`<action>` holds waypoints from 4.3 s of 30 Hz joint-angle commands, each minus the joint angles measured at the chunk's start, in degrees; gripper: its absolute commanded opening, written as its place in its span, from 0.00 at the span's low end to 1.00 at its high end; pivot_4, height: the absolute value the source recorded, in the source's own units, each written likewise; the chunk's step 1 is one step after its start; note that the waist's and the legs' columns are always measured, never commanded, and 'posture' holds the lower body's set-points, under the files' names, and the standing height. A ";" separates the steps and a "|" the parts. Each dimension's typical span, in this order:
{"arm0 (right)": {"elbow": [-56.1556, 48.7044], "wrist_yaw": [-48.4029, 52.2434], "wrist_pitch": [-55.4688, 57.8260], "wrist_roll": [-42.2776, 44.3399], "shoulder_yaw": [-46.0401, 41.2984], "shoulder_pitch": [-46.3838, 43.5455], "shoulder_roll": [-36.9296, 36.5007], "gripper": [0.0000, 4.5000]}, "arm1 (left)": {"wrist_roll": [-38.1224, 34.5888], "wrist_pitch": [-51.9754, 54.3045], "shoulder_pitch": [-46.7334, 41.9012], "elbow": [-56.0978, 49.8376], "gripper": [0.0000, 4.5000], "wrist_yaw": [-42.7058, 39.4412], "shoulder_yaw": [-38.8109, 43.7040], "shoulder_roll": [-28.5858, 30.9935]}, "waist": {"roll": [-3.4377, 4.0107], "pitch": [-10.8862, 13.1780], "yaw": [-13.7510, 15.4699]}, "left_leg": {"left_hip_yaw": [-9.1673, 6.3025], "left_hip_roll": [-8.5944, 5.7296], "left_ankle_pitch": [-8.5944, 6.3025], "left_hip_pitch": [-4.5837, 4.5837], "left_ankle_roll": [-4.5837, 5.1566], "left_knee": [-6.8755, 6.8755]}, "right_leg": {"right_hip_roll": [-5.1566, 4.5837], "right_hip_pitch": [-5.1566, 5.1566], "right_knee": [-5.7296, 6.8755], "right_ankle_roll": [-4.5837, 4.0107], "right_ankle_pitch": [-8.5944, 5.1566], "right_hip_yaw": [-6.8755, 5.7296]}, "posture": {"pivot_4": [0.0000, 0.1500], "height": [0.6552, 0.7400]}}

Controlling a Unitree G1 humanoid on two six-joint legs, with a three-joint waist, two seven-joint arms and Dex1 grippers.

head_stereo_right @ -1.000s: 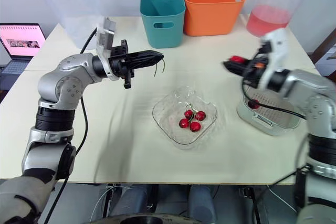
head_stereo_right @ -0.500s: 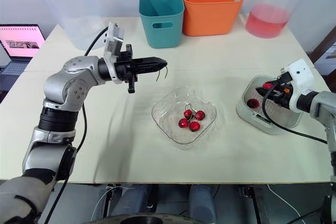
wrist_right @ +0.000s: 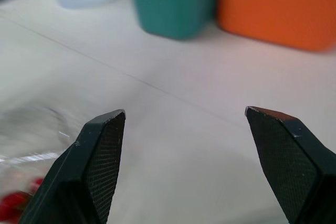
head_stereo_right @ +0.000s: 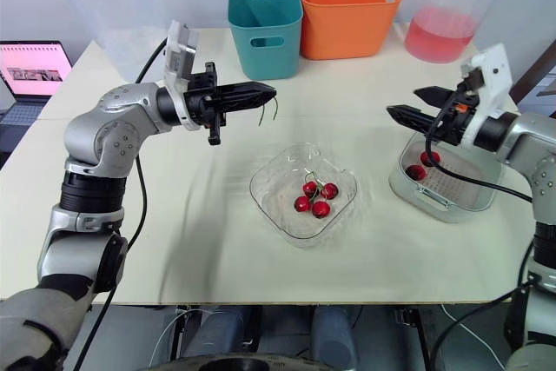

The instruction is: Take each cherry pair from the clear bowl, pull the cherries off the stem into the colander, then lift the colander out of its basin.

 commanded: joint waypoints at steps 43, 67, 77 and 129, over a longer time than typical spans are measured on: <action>-21.66 4.38 17.51 7.38 16.83 -4.70 -8.61 0.87 | -6.05 10.34 18.10 -21.01 0.76 0.06 9.61 28.07 | -0.04 -0.02 -0.59 | -0.24 -0.02 -0.25 -0.03 0.40 -0.14 | -0.03 -0.14 -0.11 -0.02 0.00 0.05 | 1.00 1.00; -16.47 7.81 4.30 -20.83 53.53 -19.83 1.25 0.68 | -6.72 10.46 25.48 -34.92 0.77 -0.88 1.49 28.34 | -0.03 0.00 -0.24 | -0.23 -0.01 -0.26 -0.04 0.41 -0.08 | 0.02 -0.17 -0.11 -0.03 0.01 0.06 | 1.00 1.00; -16.34 15.76 5.12 -21.07 51.44 -20.65 0.71 0.68 | -6.90 10.06 26.36 -35.12 0.77 1.01 2.04 28.04 | -0.03 0.00 -0.06 | -0.24 -0.03 -0.10 -0.05 0.13 -0.08 | 0.00 -0.15 -0.12 -0.03 0.01 0.07 | 1.00 1.00; -16.65 25.94 12.53 -27.73 40.78 -16.73 5.98 0.55 | -4.45 8.60 22.54 -30.89 0.77 1.46 -0.11 26.81 | -0.03 0.00 -0.25 | -0.25 -0.02 -0.05 -0.04 0.04 -0.10 | 0.02 -0.20 -0.05 -0.03 0.01 0.08 | 1.00 1.00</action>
